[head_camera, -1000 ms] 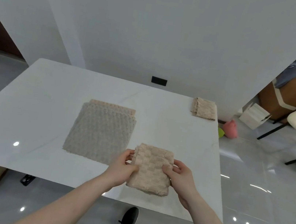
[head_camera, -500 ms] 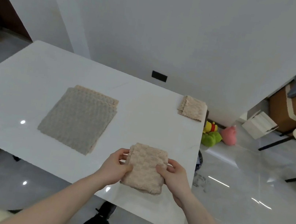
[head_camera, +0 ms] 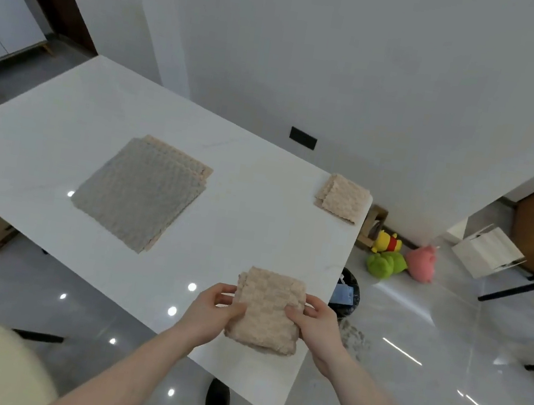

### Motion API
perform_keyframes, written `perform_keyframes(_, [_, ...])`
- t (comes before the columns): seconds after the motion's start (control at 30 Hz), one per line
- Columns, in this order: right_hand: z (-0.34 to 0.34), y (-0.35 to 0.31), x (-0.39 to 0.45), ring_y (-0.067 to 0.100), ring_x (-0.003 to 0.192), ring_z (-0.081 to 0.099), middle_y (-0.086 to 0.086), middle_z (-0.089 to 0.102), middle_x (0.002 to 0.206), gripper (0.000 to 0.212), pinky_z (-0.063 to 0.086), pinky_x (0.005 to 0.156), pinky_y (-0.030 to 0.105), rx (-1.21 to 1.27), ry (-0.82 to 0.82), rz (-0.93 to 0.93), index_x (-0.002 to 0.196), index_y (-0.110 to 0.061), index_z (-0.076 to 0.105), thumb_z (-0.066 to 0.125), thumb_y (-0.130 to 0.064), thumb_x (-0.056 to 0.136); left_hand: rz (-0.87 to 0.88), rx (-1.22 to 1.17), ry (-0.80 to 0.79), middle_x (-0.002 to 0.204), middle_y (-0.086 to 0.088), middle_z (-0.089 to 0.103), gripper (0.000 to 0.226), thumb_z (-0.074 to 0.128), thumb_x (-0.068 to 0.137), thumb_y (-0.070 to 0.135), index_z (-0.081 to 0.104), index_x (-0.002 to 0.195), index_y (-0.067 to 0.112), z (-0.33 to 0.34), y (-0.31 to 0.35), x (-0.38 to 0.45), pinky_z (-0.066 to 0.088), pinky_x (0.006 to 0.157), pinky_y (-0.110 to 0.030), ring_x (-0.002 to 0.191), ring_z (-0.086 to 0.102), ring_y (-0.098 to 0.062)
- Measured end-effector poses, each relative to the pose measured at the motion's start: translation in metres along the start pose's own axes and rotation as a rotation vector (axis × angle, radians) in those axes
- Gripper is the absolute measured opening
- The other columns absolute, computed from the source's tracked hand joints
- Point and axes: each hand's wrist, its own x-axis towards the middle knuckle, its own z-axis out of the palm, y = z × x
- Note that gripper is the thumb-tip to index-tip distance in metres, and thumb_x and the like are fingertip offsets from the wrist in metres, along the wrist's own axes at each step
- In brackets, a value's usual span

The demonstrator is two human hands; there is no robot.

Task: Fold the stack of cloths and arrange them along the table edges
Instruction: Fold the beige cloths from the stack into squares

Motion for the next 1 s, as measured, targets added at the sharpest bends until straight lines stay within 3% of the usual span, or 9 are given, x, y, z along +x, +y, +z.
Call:
perform_keyframes(0.17, [-0.017,0.001,0.022,0.024,0.096,0.078,0.007,0.081,0.103,0.035,0.063,0.082,0.041,0.021,0.058,0.017,0.124,-0.008,0.066,0.074,-0.002,0.090,-0.007,0.126,-0.112,0.113,0.007,0.068,0.042,0.069,0.089,0.020,0.056,0.126,0.033,0.015,0.008,0.024,0.051,0.077,-0.022,0.100,0.069,-0.009])
perform_keyframes(0.33, [-0.036,-0.005,0.044,0.025,0.096,0.078,0.010,0.080,0.105,0.033,0.064,0.080,0.040,0.035,0.101,0.034,0.121,-0.009,0.067,0.075,-0.001,0.090,0.004,0.174,-0.068,0.108,0.004,0.068,0.038,0.067,0.090,0.018,0.059,0.126,0.030,0.039,0.016,0.048,0.050,0.065,-0.019,0.091,0.069,-0.011])
perform_keyframes(0.6, [-0.072,-0.027,0.104,0.023,0.094,0.077,0.006,0.079,0.105,0.028,0.063,0.079,0.039,-0.047,0.070,0.062,0.117,-0.013,0.067,0.073,-0.003,0.091,0.014,0.188,0.038,0.105,0.006,0.067,0.032,0.065,0.092,0.025,0.062,0.123,0.029,0.083,0.043,0.105,0.057,0.070,-0.027,0.093,0.069,-0.015])
perform_keyframes(0.73, [-0.086,-0.041,0.141,0.022,0.094,0.076,0.003,0.077,0.106,0.029,0.063,0.088,0.044,-0.110,0.077,0.078,0.116,-0.017,0.066,0.073,-0.008,0.090,0.009,0.210,0.078,0.104,0.007,0.067,0.027,0.064,0.093,0.029,0.061,0.120,0.031,0.106,0.061,0.141,0.059,0.073,-0.031,0.091,0.069,-0.016])
perform_keyframes(1.0, [-0.095,-0.050,0.203,0.021,0.094,0.072,0.003,0.072,0.108,0.034,0.062,0.084,0.039,-0.282,0.102,0.105,0.121,-0.014,0.061,0.073,-0.015,0.089,-0.060,0.232,0.094,0.101,0.005,0.069,0.035,0.058,0.089,0.021,0.062,0.123,0.028,0.127,0.062,0.198,0.061,0.078,-0.037,0.087,0.069,-0.018])
